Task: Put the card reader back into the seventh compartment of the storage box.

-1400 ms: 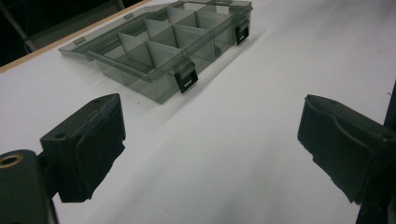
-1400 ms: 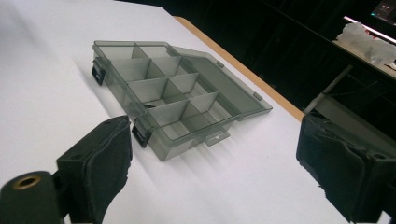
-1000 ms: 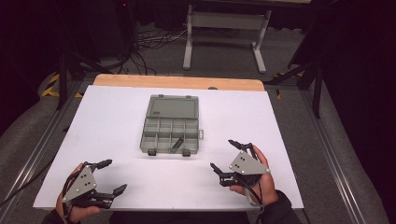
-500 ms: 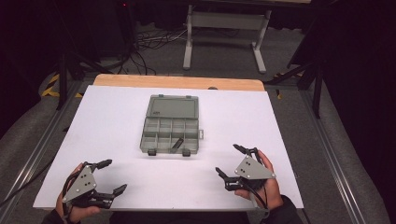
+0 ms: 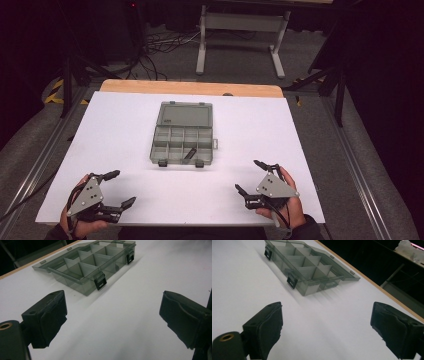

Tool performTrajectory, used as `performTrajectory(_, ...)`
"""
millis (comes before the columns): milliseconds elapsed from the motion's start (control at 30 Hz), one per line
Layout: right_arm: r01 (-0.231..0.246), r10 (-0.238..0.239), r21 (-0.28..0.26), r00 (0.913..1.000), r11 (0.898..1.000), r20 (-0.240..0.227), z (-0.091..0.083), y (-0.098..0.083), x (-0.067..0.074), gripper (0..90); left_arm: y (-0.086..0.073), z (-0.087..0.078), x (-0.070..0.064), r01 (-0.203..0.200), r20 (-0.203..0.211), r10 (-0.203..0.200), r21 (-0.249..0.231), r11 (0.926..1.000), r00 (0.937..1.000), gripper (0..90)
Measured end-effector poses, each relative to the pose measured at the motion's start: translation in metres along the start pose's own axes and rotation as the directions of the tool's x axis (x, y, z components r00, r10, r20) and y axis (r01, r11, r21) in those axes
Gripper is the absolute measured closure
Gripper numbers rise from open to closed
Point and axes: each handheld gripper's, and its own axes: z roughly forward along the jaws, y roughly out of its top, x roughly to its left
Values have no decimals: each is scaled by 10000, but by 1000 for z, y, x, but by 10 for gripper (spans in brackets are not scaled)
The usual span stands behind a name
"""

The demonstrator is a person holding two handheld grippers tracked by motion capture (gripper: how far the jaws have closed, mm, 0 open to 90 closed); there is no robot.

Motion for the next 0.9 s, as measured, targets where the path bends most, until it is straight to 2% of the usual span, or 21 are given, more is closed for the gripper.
performTrajectory(333, -601, 600, 199, 9982, 9980, 74, -2, -23, -5, 120, 0, 0, 1, 65, -48, -65, 21, 10000, 10000, 82)
performTrajectory(433, -653, 647, 330, 9977, 9973, 195, -4, -33, -6, 116, 0, 0, 2, 100, -83, -100, -6, 10000, 9999, 82)
performTrajectory(600, -851, 847, 246, 9962, 9961, 189, -7, -42, -8, 102, 0, 2, 4, 104, -152, -103, 21, 9999, 9998, 82)
performTrajectory(900, -964, 964, 6, 9953, 9953, -35, -5, -44, -8, 74, -1, 4, 4, 131, -183, -128, 134, 9998, 9997, 81)
